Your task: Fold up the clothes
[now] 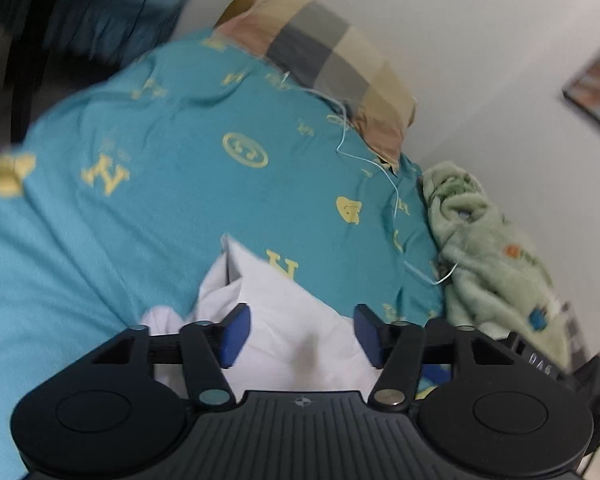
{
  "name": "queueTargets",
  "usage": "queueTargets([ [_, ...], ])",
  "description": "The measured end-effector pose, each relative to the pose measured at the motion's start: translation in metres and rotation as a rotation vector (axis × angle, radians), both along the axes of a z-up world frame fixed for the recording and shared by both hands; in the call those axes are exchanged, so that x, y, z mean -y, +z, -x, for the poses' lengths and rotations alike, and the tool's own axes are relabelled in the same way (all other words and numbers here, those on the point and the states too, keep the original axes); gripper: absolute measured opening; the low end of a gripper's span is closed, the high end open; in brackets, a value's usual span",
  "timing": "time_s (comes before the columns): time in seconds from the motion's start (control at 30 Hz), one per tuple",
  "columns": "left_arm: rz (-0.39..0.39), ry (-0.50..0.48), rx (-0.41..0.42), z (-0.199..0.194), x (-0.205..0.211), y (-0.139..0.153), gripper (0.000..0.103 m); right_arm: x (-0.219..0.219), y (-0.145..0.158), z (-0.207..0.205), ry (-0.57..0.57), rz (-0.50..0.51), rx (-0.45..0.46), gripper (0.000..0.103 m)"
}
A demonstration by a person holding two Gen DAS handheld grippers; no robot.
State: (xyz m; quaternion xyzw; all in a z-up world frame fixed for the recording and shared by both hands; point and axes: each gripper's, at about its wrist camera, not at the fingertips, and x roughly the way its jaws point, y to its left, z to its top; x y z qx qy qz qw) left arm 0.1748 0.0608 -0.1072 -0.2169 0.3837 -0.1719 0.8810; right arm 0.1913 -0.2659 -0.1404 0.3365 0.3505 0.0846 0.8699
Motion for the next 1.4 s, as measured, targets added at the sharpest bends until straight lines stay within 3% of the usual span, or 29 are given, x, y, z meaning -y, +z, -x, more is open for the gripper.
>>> queueTargets([
  [0.1,-0.117,-0.028,0.012,-0.003,0.012,-0.008,0.063,-0.020,-0.002,-0.007,0.072,0.173,0.036,0.077],
  [0.2,-0.185,-0.051,-0.006,-0.008,0.021,-0.021,0.062,-0.035,-0.012,-0.015,0.135,0.300,0.030,0.072],
  [0.33,-0.203,-0.060,0.003,-0.002,0.021,-0.019,0.062,-0.047,-0.028,-0.019,0.183,0.392,0.002,0.072],
  [0.47,-0.212,-0.064,0.019,0.009,0.020,-0.014,0.062,-0.050,-0.012,-0.008,0.179,0.390,0.034,0.072],
  [0.67,-0.223,-0.063,0.074,0.057,0.017,0.015,0.062,-0.053,0.017,0.028,0.164,0.372,0.079,0.072],
  [1.0,-0.273,-0.062,0.125,0.120,0.018,0.037,0.062,-0.055,0.059,0.090,0.148,0.360,0.113,0.072],
  [1.23,-0.342,-0.060,0.072,0.110,0.025,0.013,0.062,-0.055,0.031,0.100,0.139,0.400,0.096,0.072],
  [1.4,-0.379,-0.056,0.035,0.104,0.028,-0.002,0.063,-0.061,0.003,0.084,0.157,0.404,0.028,0.072],
])
